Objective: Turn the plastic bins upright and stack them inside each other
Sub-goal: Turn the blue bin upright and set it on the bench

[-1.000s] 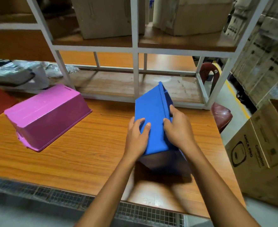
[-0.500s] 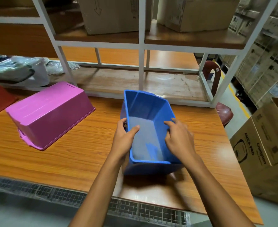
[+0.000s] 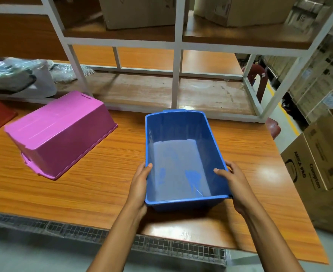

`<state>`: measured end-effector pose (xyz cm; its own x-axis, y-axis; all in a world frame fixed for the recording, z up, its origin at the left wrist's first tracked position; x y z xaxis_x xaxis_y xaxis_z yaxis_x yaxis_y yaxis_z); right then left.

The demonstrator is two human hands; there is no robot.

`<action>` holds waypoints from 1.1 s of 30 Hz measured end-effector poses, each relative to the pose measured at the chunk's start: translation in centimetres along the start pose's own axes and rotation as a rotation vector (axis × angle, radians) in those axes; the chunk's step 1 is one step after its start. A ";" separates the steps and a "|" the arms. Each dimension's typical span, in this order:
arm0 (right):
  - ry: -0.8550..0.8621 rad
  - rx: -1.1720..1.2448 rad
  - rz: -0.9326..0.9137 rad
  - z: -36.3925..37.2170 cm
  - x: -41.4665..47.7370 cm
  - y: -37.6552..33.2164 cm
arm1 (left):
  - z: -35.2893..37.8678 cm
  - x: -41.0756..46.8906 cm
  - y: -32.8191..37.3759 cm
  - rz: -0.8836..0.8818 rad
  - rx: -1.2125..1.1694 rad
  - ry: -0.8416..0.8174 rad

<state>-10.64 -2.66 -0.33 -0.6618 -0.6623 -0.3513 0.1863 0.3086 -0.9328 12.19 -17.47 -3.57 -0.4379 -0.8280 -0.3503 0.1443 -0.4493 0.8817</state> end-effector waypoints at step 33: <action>0.010 0.025 -0.306 -25.8 8.7 -7.5 | 31.5 4.9 -2.2 -0.073 -0.156 -0.283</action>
<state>-36.53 6.89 5.69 -0.6971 -0.7150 -0.0530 -0.0047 0.0785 -0.9969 -18.25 -10.01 2.77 -0.6778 -0.6757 -0.2899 0.2279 -0.5680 0.7908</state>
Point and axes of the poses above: each hand's wrist, its own x-axis towards the middle knuckle, its own z-axis out of the palm, y = z × x, the point moved 9 cm from there along x, towards the middle knuckle, and after that the axes turned 3 degrees about -y, right-handed, at the moved point
